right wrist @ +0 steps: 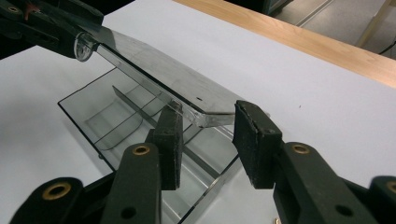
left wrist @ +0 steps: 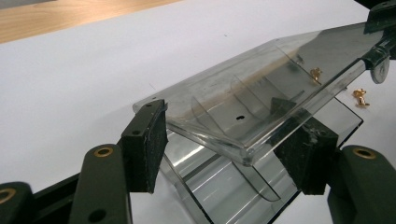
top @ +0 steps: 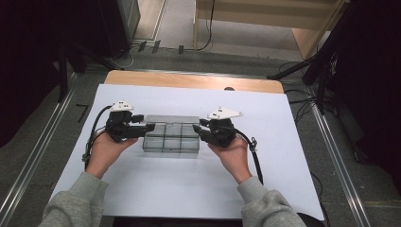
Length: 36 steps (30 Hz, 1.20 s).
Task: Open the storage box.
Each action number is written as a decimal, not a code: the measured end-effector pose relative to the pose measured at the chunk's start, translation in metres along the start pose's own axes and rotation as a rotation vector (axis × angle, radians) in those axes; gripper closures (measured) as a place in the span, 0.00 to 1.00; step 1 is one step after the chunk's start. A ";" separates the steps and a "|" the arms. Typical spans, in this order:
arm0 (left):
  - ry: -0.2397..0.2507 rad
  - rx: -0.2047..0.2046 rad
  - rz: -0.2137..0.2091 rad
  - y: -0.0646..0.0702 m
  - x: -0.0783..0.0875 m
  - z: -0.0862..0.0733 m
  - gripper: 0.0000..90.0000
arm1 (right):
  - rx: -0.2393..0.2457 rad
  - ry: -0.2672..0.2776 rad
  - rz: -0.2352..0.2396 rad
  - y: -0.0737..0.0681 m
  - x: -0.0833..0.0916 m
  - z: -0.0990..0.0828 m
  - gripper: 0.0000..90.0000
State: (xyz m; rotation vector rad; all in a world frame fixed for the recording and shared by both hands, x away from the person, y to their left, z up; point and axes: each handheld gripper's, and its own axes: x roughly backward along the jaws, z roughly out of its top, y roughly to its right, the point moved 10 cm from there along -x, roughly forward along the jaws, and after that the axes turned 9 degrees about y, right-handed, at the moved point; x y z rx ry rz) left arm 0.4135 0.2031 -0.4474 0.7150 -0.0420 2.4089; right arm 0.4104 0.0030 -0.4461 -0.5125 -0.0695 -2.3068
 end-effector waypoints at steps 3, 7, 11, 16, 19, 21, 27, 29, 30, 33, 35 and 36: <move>0.010 0.004 0.006 -0.002 -0.001 0.002 0.45 | -0.001 0.008 -0.001 0.002 -0.002 0.003 0.72; 0.003 0.008 0.017 -0.004 -0.003 0.004 0.47 | -0.003 0.010 -0.006 0.004 -0.005 0.006 0.72; -0.001 0.005 0.024 -0.006 -0.004 0.004 0.49 | -0.006 0.015 -0.014 0.006 -0.007 0.009 0.72; -0.006 0.009 0.025 -0.012 -0.008 0.008 0.51 | -0.012 0.027 -0.016 0.010 -0.012 0.013 0.72; -0.005 0.012 0.025 -0.014 -0.010 0.011 0.53 | -0.017 0.033 -0.022 0.013 -0.015 0.016 0.72; -0.007 0.009 0.030 -0.015 -0.012 0.012 0.53 | -0.015 0.039 -0.024 0.015 -0.017 0.017 0.72; -0.002 0.018 0.033 -0.020 -0.016 0.016 0.56 | -0.020 0.044 -0.034 0.020 -0.022 0.020 0.72; 0.004 0.026 0.040 -0.022 -0.019 0.019 0.57 | -0.027 0.047 -0.040 0.023 -0.026 0.021 0.72; 0.006 0.027 0.042 -0.023 -0.020 0.019 0.57 | -0.031 0.045 -0.043 0.023 -0.027 0.021 0.72; 0.006 0.030 0.045 -0.025 -0.022 0.020 0.58 | -0.031 0.055 -0.048 0.026 -0.029 0.022 0.73; 0.006 0.027 0.050 -0.026 -0.022 0.020 0.58 | -0.034 0.056 -0.049 0.027 -0.030 0.022 0.73; 0.011 0.035 0.048 -0.026 -0.024 0.021 0.58 | -0.038 0.054 -0.051 0.029 -0.033 0.022 0.73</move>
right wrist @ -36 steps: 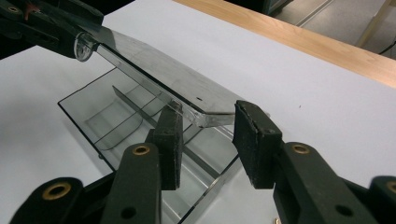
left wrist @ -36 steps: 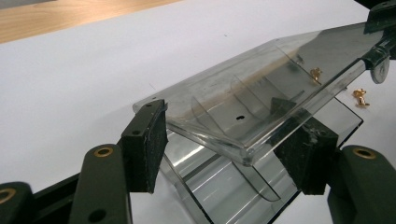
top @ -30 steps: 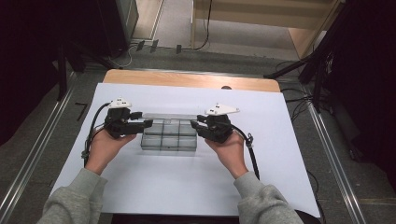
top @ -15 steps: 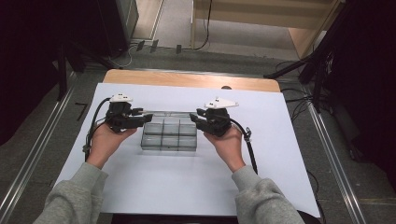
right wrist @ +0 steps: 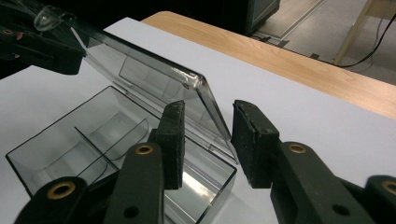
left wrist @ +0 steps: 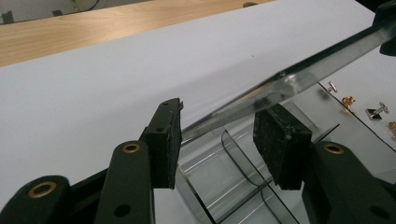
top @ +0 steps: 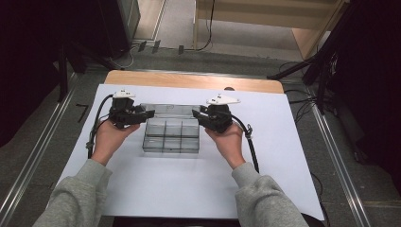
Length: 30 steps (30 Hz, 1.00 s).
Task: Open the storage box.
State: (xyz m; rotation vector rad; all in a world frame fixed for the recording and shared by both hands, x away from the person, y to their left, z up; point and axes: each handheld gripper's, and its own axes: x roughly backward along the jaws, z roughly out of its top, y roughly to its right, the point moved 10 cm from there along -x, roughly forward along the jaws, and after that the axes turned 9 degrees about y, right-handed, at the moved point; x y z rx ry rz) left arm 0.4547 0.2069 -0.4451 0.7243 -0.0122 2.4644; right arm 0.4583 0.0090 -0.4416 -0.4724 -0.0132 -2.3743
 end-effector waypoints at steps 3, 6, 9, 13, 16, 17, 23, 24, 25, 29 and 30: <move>-0.002 -0.006 0.007 -0.001 -0.002 0.001 0.59 | -0.008 0.001 -0.007 0.002 -0.003 0.000 0.74; 0.001 0.001 0.015 -0.003 -0.004 0.002 0.60 | -0.008 0.004 -0.011 0.004 -0.006 -0.001 0.74; 0.009 0.014 0.022 -0.004 -0.006 0.003 0.60 | -0.018 0.003 -0.013 0.005 -0.008 -0.002 0.74; 0.020 -0.006 0.038 -0.003 -0.010 0.005 0.60 | -0.021 0.010 -0.032 0.007 -0.011 -0.003 0.76; 0.024 -0.006 0.043 -0.004 -0.011 0.006 0.60 | -0.020 -0.003 -0.041 0.010 -0.015 -0.007 0.76; 0.027 0.001 0.039 -0.004 -0.012 0.006 0.60 | -0.023 -0.007 -0.042 0.010 -0.016 -0.008 0.76; 0.031 0.009 0.038 -0.007 -0.015 0.007 0.61 | -0.043 -0.001 -0.050 0.013 -0.019 -0.008 0.77; 0.030 0.007 0.037 -0.008 -0.015 0.007 0.62 | -0.040 -0.001 -0.051 0.013 -0.021 -0.008 0.77; 0.031 0.006 0.036 -0.008 -0.015 0.007 0.62 | -0.041 -0.002 -0.054 0.014 -0.022 -0.008 0.77; 0.031 0.015 0.048 -0.010 -0.016 0.007 0.63 | -0.029 -0.001 -0.065 0.015 -0.026 -0.009 0.78; 0.032 0.012 0.049 -0.009 -0.017 0.008 0.63 | -0.023 -0.001 -0.069 0.015 -0.027 -0.009 0.78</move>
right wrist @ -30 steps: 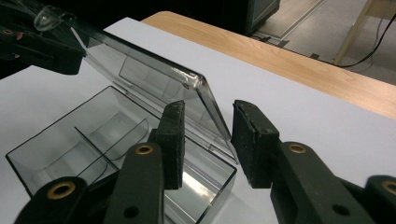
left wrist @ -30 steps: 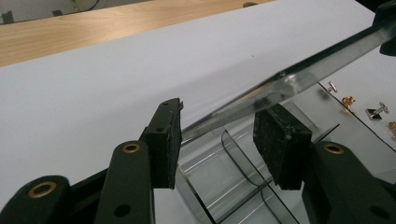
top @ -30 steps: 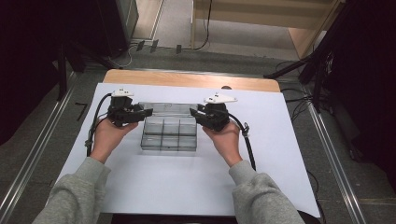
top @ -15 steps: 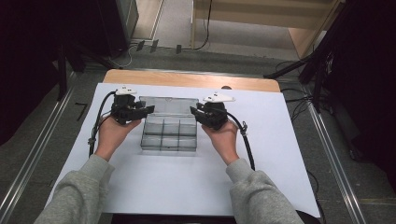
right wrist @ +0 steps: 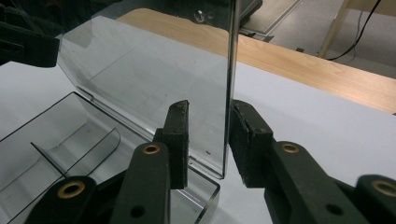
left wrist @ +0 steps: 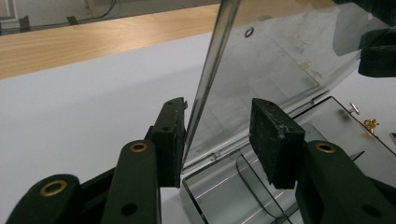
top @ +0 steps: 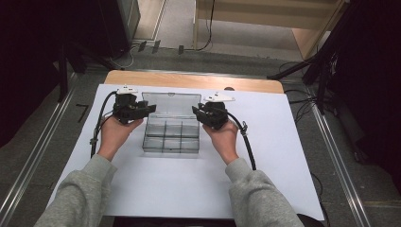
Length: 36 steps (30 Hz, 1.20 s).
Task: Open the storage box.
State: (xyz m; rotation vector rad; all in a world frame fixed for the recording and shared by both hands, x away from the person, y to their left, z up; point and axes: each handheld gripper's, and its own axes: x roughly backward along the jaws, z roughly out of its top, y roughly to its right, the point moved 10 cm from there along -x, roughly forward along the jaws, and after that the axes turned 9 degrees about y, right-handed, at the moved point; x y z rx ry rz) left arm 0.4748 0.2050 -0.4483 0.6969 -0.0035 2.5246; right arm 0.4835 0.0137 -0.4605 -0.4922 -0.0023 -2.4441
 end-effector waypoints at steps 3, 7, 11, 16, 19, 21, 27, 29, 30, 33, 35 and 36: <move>-0.001 -0.001 0.003 0.000 0.000 0.000 0.63 | 0.017 -0.002 -0.003 0.000 -0.001 0.001 0.78; -0.003 0.009 0.001 -0.002 -0.001 0.000 0.64 | 0.017 0.000 0.001 0.001 -0.004 0.001 0.79; 0.003 0.011 0.007 -0.004 -0.004 0.001 0.64 | 0.005 0.009 -0.002 0.003 -0.006 0.001 0.79; -0.005 0.009 0.011 -0.006 -0.009 0.001 0.63 | 0.012 0.022 -0.015 0.007 -0.013 -0.003 0.79; -0.020 0.028 0.008 -0.008 -0.014 -0.003 0.63 | -0.004 0.022 -0.020 0.008 -0.015 -0.004 0.79; -0.023 0.016 0.016 -0.009 -0.017 -0.004 0.63 | -0.003 0.018 -0.027 0.009 -0.018 -0.007 0.78; -0.019 0.025 0.024 -0.011 -0.021 -0.006 0.62 | -0.008 0.015 -0.033 0.011 -0.025 -0.011 0.77; -0.016 0.028 0.028 -0.012 -0.023 -0.006 0.62 | -0.020 0.013 -0.031 0.012 -0.026 -0.012 0.76; -0.016 0.027 0.031 -0.012 -0.024 -0.006 0.61 | -0.023 0.011 -0.031 0.012 -0.026 -0.013 0.76; -0.014 0.027 0.036 -0.013 -0.025 -0.006 0.61 | -0.036 0.006 -0.027 0.012 -0.027 -0.014 0.75; -0.011 0.036 0.050 -0.013 -0.027 -0.007 0.61 | -0.053 0.004 -0.027 0.013 -0.029 -0.016 0.75; -0.010 0.037 0.056 -0.013 -0.028 -0.007 0.61 | -0.063 0.004 -0.025 0.013 -0.029 -0.016 0.74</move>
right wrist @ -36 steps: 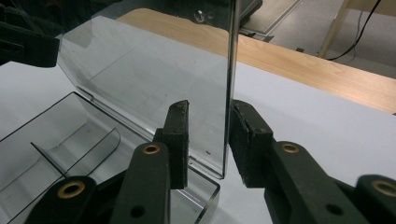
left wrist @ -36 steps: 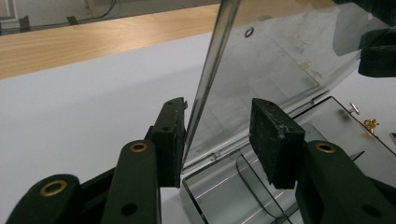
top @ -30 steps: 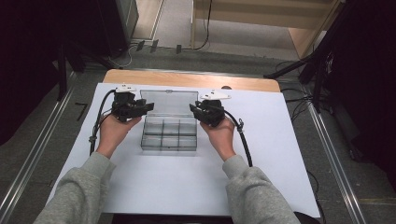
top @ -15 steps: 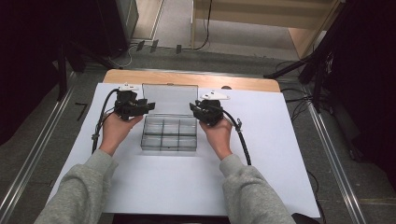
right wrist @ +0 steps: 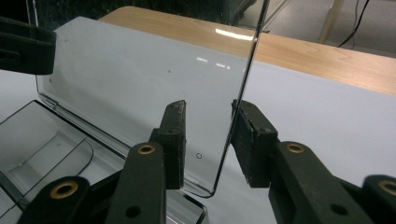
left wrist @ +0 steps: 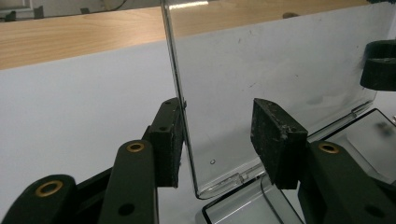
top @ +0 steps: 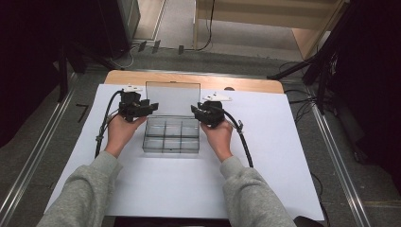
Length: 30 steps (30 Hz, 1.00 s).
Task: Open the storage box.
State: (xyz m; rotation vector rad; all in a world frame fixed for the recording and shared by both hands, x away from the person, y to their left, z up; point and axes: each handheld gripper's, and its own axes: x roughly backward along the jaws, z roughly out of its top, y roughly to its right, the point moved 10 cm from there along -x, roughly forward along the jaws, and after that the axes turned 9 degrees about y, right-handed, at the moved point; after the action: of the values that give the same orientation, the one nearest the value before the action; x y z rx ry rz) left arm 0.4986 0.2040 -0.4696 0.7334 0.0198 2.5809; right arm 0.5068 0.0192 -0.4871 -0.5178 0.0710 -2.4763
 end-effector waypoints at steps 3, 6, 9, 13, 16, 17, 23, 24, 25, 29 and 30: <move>-0.001 0.004 -0.006 0.000 -0.001 -0.001 0.60 | -0.023 0.003 0.007 0.000 -0.001 0.000 0.74; -0.001 0.006 -0.007 0.001 -0.004 -0.002 0.56 | -0.026 0.003 0.002 0.001 -0.002 -0.001 0.73; -0.006 0.007 -0.009 0.001 -0.005 -0.003 0.52 | -0.030 0.003 -0.001 0.002 -0.003 -0.002 0.72; -0.016 0.007 -0.004 0.001 -0.008 -0.006 0.50 | -0.054 0.006 -0.002 0.002 -0.005 -0.003 0.71; -0.020 0.007 0.003 0.001 -0.010 -0.008 0.49 | -0.078 0.006 0.000 0.002 -0.007 -0.004 0.70; -0.020 0.007 0.003 0.001 -0.010 -0.008 0.48 | -0.078 0.006 0.000 0.002 -0.007 -0.004 0.70; -0.027 0.011 0.014 0.000 -0.015 -0.011 0.47 | -0.120 0.009 0.005 0.003 -0.009 -0.007 0.68; -0.032 0.014 0.014 0.000 -0.016 -0.012 0.47 | -0.138 0.008 0.007 0.003 -0.010 -0.008 0.68; -0.034 0.015 0.016 0.000 -0.016 -0.013 0.47 | -0.143 0.006 0.006 0.003 -0.010 -0.008 0.68; -0.043 0.025 0.016 0.000 -0.019 -0.015 0.46 | -0.160 0.007 0.005 0.003 -0.012 -0.010 0.66; -0.047 0.025 0.020 -0.001 -0.019 -0.015 0.46 | -0.166 0.007 0.005 0.003 -0.012 -0.010 0.66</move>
State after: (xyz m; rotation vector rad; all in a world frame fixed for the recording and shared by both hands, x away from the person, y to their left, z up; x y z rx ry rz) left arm 0.5053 0.1980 -0.4923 0.8071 0.0300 2.5858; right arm 0.5138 0.0229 -0.5012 -0.5778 0.2816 -2.4801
